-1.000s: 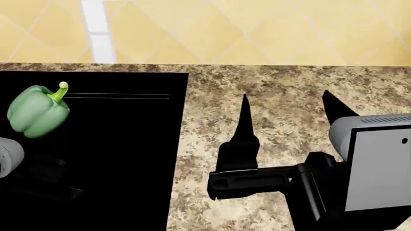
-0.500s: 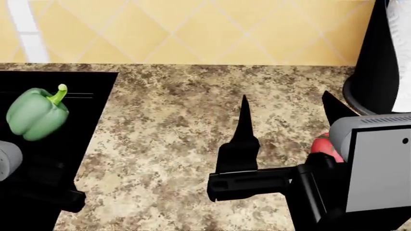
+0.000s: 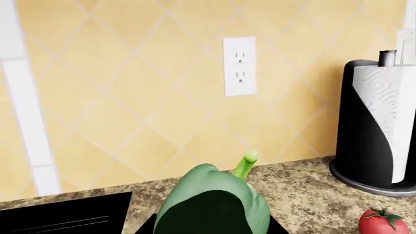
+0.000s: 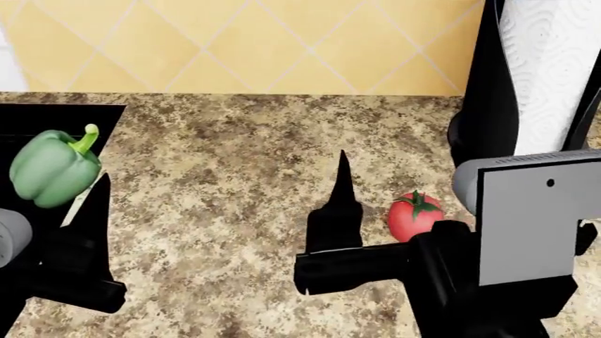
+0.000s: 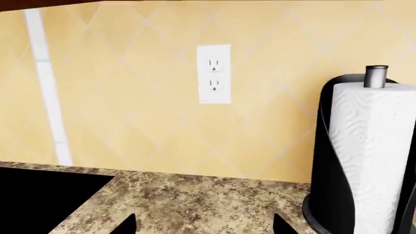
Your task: Place the avocado, onion, tomato and bell pepper on the cutting board.
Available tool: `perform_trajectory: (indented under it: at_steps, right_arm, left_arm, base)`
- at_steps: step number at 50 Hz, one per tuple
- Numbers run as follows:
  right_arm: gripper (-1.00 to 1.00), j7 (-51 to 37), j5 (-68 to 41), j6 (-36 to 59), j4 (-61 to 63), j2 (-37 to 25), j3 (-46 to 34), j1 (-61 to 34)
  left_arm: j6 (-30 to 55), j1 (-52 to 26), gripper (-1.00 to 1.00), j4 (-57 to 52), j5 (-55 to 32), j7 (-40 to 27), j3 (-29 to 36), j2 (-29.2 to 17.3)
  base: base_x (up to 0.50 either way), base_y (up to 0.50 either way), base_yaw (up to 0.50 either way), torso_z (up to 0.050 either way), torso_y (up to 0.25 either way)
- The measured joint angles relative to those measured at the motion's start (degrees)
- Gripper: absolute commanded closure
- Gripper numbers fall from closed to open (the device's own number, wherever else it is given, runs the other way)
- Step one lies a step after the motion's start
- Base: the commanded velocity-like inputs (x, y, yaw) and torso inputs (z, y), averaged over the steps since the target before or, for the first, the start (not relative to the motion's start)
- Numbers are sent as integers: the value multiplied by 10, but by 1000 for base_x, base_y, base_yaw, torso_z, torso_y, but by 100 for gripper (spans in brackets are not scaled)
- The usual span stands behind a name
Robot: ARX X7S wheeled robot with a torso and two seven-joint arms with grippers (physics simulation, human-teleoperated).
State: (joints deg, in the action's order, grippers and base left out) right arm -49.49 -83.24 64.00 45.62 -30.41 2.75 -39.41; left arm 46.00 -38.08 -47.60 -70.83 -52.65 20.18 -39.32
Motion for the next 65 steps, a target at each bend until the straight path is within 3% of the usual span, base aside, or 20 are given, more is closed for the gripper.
perform_trajectory:
  at_steps: [28,39,65]
  right_arm:
    - [-100,123,243,-47,-323,43,-188,-92]
    - [-100,158,297,-79,-436,67,-227,-105]
    - [-100,179,352,-117,-547,89,-268,-108]
  left_arm:
    - [-14,5,100,8,24,15,6,5]
    - [-19,7,100,11,29,23,8,3]
    - [-30,21,100,2,23,24,1,-10]
  base:
    - [0,0,0,0,0]
    - [0,0,0,0,0]
    - [0,0,0,0,0]
